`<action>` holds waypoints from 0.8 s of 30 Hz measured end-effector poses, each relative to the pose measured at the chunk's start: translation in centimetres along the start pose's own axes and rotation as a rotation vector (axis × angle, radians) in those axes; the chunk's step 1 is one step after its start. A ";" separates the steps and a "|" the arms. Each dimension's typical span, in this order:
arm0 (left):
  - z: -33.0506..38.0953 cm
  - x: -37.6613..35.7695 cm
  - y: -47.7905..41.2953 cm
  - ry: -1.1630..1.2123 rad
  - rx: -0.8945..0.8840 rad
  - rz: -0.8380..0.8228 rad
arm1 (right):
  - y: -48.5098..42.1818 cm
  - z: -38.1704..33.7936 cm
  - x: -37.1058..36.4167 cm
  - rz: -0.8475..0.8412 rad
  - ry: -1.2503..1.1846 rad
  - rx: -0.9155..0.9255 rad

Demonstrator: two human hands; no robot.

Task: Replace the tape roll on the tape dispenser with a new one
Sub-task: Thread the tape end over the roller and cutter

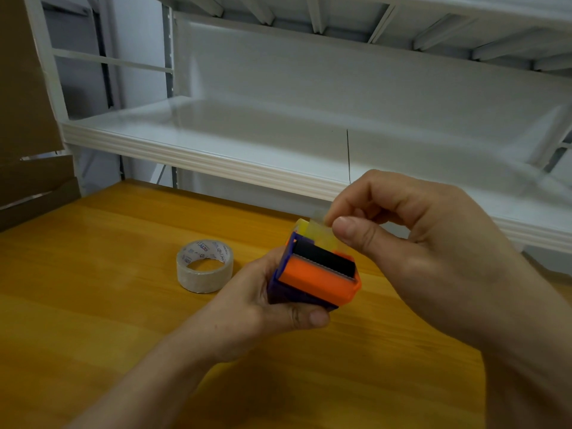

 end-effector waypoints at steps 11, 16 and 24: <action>-0.7 0.3 -0.3 -0.006 0.007 0.028 | -0.5 0.3 -0.7 0.045 -0.011 -0.053; -1.0 0.4 -0.5 -0.044 0.011 0.051 | -0.7 -0.3 -1.6 0.089 0.089 -0.072; -1.0 0.9 -0.3 -0.031 0.008 0.100 | -1.6 -0.8 -2.9 0.123 0.098 -0.084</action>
Point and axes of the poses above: each hand's wrist, its own y-axis away from the middle knuckle, its own x-axis out of the back of the hand, z = x × y, the point moved 3 cm from there along -y, towards the middle knuckle, and after that the axes turned 12 degrees about -z, right-handed, at the moved point
